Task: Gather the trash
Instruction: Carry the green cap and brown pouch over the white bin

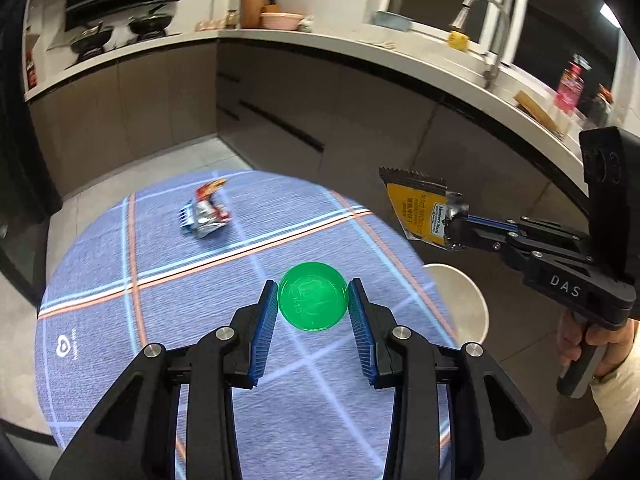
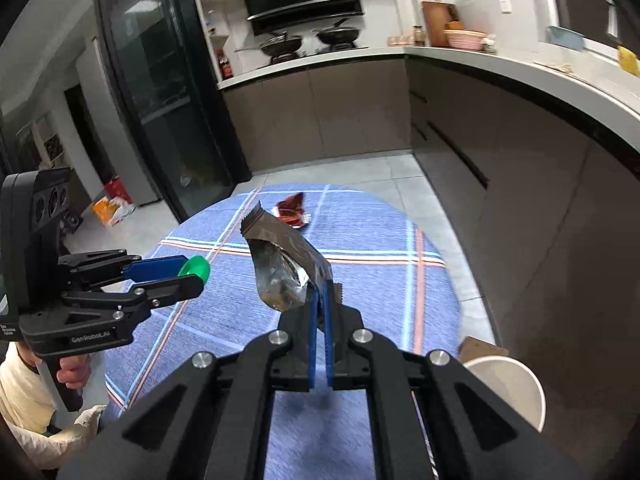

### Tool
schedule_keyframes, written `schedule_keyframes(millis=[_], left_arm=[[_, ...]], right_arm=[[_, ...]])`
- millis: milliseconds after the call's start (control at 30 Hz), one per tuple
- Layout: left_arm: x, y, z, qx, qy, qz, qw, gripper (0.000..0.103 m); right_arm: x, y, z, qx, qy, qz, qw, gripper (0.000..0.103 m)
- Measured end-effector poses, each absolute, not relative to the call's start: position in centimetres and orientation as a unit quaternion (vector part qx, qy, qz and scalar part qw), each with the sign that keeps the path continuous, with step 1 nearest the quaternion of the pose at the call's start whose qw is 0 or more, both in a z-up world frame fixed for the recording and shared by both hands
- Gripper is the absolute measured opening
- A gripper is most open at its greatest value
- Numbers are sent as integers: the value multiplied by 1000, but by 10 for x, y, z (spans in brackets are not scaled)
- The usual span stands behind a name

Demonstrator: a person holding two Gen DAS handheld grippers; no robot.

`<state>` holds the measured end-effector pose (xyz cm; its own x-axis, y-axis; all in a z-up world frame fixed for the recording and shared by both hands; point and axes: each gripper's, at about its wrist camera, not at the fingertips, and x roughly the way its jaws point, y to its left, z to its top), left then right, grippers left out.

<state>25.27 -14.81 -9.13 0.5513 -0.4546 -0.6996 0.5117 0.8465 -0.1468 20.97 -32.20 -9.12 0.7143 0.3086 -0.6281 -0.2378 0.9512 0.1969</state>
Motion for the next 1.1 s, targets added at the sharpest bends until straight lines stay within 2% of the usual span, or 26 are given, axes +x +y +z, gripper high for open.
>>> schedule_keyframes(millis=[567, 833, 1100], left_arm=[[220, -267, -94, 75, 387, -368, 842, 34], [208, -321, -115, 102, 403, -389, 822, 34], [201, -369, -159, 135, 438, -392, 798, 34]], right_arm=[[143, -437, -119, 119, 348, 46, 929, 5], [124, -475, -153, 158, 363, 12, 918, 5], [113, -507, -200, 203, 383, -11, 901, 5]])
